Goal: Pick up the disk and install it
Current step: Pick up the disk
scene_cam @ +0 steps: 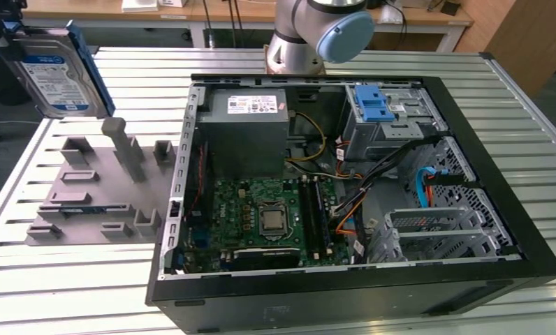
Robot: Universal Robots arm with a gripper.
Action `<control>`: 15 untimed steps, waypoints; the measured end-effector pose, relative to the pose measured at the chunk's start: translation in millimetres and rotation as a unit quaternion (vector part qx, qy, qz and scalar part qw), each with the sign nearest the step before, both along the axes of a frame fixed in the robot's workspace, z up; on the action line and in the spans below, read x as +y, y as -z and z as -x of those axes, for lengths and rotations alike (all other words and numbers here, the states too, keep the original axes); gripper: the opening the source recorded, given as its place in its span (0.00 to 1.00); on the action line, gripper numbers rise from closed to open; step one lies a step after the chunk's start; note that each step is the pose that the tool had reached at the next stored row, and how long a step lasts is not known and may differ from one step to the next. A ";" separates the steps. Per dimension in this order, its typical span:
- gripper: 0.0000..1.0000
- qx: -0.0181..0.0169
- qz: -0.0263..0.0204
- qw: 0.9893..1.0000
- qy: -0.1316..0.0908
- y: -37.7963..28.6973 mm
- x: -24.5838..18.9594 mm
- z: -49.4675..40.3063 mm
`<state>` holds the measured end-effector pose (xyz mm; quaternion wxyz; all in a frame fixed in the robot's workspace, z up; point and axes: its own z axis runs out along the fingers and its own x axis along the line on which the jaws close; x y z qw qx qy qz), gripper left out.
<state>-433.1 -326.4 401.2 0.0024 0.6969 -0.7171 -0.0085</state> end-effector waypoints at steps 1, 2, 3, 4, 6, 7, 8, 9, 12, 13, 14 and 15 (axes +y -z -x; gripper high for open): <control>0.36 0.000 0.000 1.000 0.000 -0.8 0.0 0.0; 0.36 0.000 0.000 1.000 0.000 -1.6 0.0 0.0; 0.36 0.000 0.000 1.000 0.000 -2.3 0.0 0.0; 0.36 0.000 0.000 1.000 0.000 -3.1 0.0 0.0; 0.36 0.000 0.000 1.000 0.000 -4.6 0.0 0.0; 0.36 0.000 0.000 1.000 0.000 -5.4 0.0 0.0; 0.36 0.000 0.000 1.000 0.000 -6.1 0.0 0.0; 0.36 0.000 0.000 1.000 0.000 -7.0 0.0 0.0; 0.36 0.000 0.000 1.000 0.000 -9.3 0.0 0.0; 0.36 0.000 0.000 1.000 0.000 -10.1 0.0 0.0; 0.36 0.000 0.000 1.000 0.000 -10.9 0.0 0.0; 0.36 0.000 0.000 1.000 0.000 -11.9 0.0 0.0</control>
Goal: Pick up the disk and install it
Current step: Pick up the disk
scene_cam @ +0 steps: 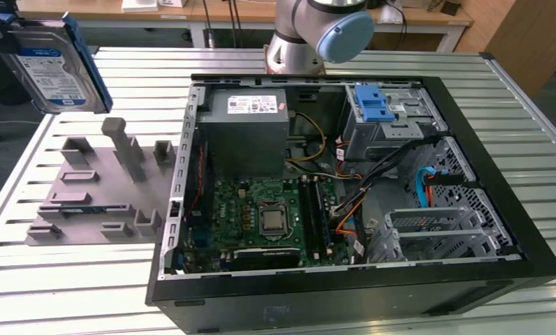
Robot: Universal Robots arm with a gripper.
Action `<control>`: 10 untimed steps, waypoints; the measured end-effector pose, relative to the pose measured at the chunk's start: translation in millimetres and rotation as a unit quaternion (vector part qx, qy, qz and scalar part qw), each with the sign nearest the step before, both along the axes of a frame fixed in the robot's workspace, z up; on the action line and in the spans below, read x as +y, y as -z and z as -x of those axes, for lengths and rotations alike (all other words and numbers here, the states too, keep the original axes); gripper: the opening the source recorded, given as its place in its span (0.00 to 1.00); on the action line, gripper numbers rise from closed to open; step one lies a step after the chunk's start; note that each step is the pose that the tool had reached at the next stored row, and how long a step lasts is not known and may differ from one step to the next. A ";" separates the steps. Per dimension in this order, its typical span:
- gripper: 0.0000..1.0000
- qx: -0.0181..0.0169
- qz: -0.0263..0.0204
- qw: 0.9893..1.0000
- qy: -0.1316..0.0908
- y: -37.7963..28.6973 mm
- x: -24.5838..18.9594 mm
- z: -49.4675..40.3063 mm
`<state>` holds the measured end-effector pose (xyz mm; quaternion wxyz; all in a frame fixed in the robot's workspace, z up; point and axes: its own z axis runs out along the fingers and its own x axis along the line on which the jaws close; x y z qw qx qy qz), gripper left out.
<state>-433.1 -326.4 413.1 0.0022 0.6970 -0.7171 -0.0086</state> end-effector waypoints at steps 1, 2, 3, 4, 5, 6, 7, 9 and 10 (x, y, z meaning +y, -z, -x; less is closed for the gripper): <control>0.36 0.000 0.000 1.000 0.000 -0.9 0.0 0.0; 0.36 0.000 0.000 1.000 0.000 -1.8 0.0 0.0; 0.36 0.000 0.000 1.000 0.000 -2.7 0.0 0.0; 0.36 0.000 0.000 1.000 0.000 -3.5 0.0 0.0; 0.36 0.000 0.000 1.000 0.000 -4.3 0.0 0.0; 0.36 0.000 0.000 1.000 0.000 -5.1 0.0 0.0; 0.36 0.000 0.000 1.000 0.000 -5.9 0.0 0.0; 0.36 0.000 0.000 1.000 0.000 -7.5 0.0 0.0; 0.36 0.000 0.000 1.000 0.000 -8.2 0.0 0.0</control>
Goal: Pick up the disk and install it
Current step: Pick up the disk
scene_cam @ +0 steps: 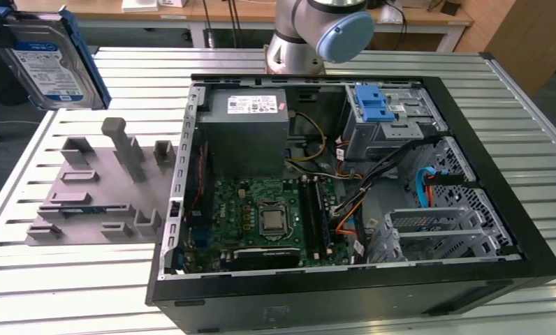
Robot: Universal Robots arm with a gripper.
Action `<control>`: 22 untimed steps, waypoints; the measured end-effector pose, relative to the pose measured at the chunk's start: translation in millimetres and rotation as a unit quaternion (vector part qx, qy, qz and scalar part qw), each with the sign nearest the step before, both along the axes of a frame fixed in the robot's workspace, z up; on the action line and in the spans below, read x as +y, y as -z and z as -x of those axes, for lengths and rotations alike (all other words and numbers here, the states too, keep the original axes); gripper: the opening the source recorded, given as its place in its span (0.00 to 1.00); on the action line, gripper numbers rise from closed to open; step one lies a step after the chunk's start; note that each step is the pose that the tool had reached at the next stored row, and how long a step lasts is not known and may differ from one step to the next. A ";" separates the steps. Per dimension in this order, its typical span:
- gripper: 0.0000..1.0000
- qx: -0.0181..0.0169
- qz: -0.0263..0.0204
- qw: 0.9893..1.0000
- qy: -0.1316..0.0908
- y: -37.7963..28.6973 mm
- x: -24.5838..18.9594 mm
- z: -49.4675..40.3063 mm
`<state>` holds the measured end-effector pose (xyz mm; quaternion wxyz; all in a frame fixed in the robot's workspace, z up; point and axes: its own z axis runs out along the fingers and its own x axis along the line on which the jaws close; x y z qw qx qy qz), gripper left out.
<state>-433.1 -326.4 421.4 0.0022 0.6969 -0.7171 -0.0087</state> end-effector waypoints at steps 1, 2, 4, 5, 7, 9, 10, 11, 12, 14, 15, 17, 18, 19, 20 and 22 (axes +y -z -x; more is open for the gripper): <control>0.36 0.000 0.000 1.000 0.000 -0.8 0.0 0.0; 0.36 0.000 0.000 1.000 0.000 -1.6 0.0 0.0; 0.36 0.000 0.000 1.000 0.000 -3.3 0.0 0.0; 0.36 0.000 0.000 1.000 0.000 -4.3 0.0 0.0; 0.36 0.000 0.000 1.000 0.000 -6.3 0.0 0.0; 0.36 0.000 0.000 1.000 0.000 -8.0 0.0 0.0; 0.36 0.000 0.000 1.000 0.000 -9.7 0.0 0.0; 0.36 0.000 0.000 1.000 0.000 -10.6 0.0 0.0; 0.36 0.000 0.000 1.000 0.000 -11.4 0.0 0.0; 0.36 0.000 0.000 1.000 0.000 -13.1 0.0 0.0; 0.36 0.000 0.000 1.000 0.000 -13.9 0.0 0.0; 0.36 0.000 0.000 1.000 0.000 -15.5 0.0 0.0; 0.36 0.000 0.000 1.000 0.000 -16.2 0.0 0.0; 0.36 0.000 0.000 1.000 0.000 -17.0 0.0 0.0; 0.36 0.000 0.000 1.000 0.000 -17.9 0.0 0.0; 0.36 0.000 0.000 1.000 0.000 -19.5 0.0 0.0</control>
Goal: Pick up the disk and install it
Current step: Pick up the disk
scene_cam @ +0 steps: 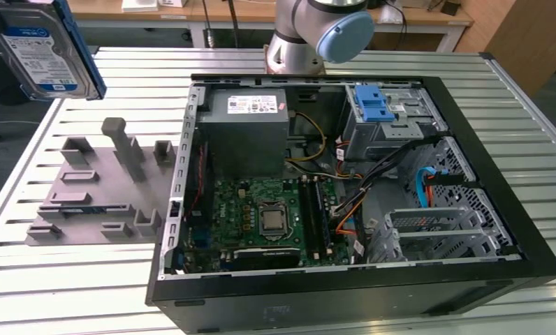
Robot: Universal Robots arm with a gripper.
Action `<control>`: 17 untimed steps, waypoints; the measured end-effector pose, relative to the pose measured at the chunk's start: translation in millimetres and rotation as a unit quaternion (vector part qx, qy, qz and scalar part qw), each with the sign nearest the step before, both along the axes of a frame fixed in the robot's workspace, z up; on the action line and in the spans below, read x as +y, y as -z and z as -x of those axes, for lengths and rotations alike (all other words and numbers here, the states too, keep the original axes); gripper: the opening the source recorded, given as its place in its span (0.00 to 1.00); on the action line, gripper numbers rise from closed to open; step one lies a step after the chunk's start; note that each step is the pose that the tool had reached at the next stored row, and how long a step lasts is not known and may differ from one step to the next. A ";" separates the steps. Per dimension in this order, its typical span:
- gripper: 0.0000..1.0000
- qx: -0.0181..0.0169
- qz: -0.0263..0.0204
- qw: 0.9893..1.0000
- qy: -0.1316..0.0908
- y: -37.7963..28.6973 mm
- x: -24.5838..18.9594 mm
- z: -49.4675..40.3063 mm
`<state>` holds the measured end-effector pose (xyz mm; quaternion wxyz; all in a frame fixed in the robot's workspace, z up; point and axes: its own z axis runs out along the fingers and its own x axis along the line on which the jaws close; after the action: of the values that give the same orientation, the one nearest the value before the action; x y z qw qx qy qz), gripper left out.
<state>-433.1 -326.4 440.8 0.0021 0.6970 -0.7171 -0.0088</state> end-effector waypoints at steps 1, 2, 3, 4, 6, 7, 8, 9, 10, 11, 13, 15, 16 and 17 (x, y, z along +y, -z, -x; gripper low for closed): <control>0.36 0.000 0.000 1.000 0.000 -0.7 0.0 0.0; 0.36 0.000 0.000 1.000 0.000 -1.5 0.0 0.0; 0.36 0.000 0.000 1.000 0.000 -2.2 0.0 0.0; 0.36 0.000 0.000 1.000 0.000 -3.0 0.0 0.0; 0.36 0.000 0.000 1.000 0.000 -4.5 0.0 0.0; 0.36 0.000 0.000 1.000 0.000 -5.3 0.0 0.0; 0.36 0.000 0.000 1.000 0.000 -6.0 0.0 0.0; 0.36 0.000 0.000 1.000 0.000 -6.8 0.0 0.0; 0.36 0.000 0.000 1.000 0.000 -7.5 0.0 0.0; 0.36 0.000 0.000 1.000 0.000 -8.2 0.0 0.0; 0.36 0.000 0.000 1.000 0.000 -9.8 0.0 0.0; 0.36 0.000 0.000 1.000 0.000 -11.2 0.0 0.0; 0.36 0.000 0.000 1.000 0.000 -12.0 0.0 0.0; 0.36 0.000 0.000 1.000 0.000 -12.8 0.0 0.0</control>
<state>-433.1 -326.4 453.7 0.0021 0.6970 -0.7170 -0.0088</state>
